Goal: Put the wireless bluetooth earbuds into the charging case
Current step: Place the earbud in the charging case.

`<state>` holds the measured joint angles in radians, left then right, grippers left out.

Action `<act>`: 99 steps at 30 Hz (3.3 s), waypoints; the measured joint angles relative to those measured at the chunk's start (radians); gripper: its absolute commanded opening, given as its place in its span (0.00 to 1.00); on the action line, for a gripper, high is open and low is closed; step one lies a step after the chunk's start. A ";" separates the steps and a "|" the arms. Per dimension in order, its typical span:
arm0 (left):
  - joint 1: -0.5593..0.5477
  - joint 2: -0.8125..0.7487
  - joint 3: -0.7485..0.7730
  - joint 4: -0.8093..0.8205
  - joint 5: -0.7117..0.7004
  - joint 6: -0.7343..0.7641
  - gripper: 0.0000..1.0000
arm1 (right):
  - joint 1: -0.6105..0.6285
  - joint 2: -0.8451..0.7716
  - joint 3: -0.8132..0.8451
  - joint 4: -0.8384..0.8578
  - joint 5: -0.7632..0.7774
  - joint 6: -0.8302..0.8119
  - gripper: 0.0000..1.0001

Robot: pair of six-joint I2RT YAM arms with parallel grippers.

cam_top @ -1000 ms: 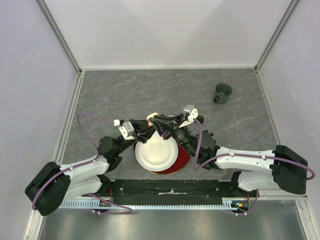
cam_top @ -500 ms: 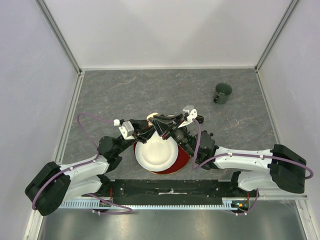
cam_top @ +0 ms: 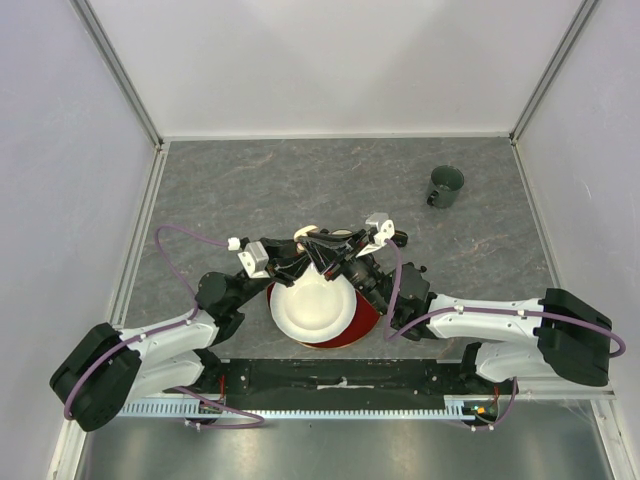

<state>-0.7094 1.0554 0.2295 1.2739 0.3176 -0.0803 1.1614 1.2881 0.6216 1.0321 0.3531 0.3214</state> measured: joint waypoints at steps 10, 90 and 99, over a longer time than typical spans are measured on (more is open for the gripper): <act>0.000 0.003 0.000 -0.007 -0.002 -0.002 0.02 | 0.002 -0.008 -0.008 -0.010 0.003 0.001 0.00; -0.004 0.009 -0.001 -0.020 -0.053 -0.002 0.02 | 0.013 -0.063 0.280 -0.729 0.086 0.060 0.34; -0.004 0.009 -0.001 -0.020 -0.053 -0.002 0.02 | 0.017 -0.063 0.286 -0.734 0.080 0.060 0.42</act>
<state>-0.7132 1.0645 0.2287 1.2537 0.2642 -0.0818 1.1786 1.2255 0.9073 0.2977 0.4335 0.3813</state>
